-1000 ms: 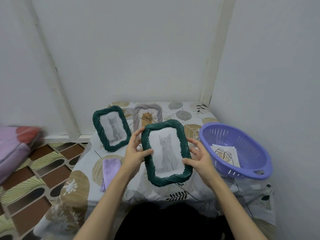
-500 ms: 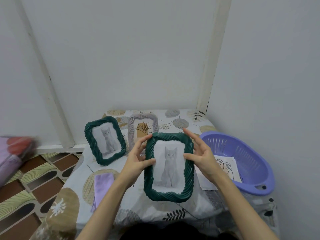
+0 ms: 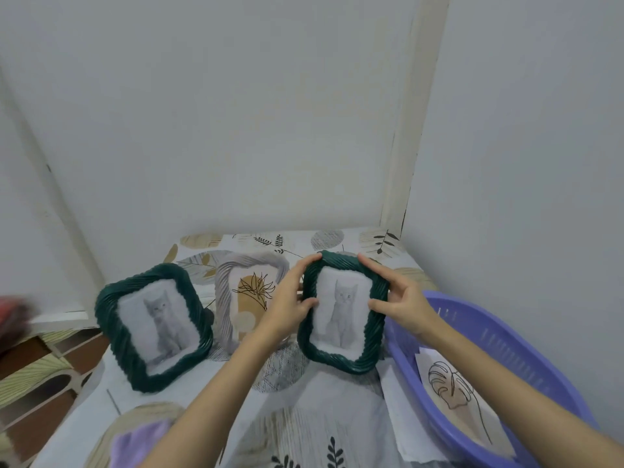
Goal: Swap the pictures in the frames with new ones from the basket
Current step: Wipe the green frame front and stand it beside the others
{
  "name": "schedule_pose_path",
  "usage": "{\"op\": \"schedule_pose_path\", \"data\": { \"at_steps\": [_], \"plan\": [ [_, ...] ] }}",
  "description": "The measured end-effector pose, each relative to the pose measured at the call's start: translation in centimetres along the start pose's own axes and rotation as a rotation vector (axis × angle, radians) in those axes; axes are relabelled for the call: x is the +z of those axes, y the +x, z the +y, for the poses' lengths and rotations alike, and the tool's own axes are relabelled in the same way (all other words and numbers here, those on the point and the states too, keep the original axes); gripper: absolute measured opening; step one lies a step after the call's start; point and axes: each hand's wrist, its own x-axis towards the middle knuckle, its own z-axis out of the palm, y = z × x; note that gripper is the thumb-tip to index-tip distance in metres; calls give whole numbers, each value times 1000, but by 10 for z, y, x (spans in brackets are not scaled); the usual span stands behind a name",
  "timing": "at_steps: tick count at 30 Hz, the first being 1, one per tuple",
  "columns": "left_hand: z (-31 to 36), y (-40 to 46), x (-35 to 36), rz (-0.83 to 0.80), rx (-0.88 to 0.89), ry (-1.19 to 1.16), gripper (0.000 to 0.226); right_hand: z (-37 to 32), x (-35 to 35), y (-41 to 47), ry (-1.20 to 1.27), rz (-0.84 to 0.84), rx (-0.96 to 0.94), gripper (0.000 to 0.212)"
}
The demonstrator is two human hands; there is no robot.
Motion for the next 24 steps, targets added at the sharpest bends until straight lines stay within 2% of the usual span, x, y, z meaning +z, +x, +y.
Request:
{"op": "schedule_pose_path", "data": {
  "at_steps": [11, 18, 24],
  "plan": [
    [-40, 25, 25, 14, -60, 145, 79, 47, -10, 24, -126, 75, 1, 77],
    [-45, 28, 26, 4, -43, 199, 80, 51, -10, 27, -180, 84, 58, 67],
    [-37, 22, 25, -5, -48, 257, 80, 53, -10, 23, -327, 67, 31, 70]
  ]
}}
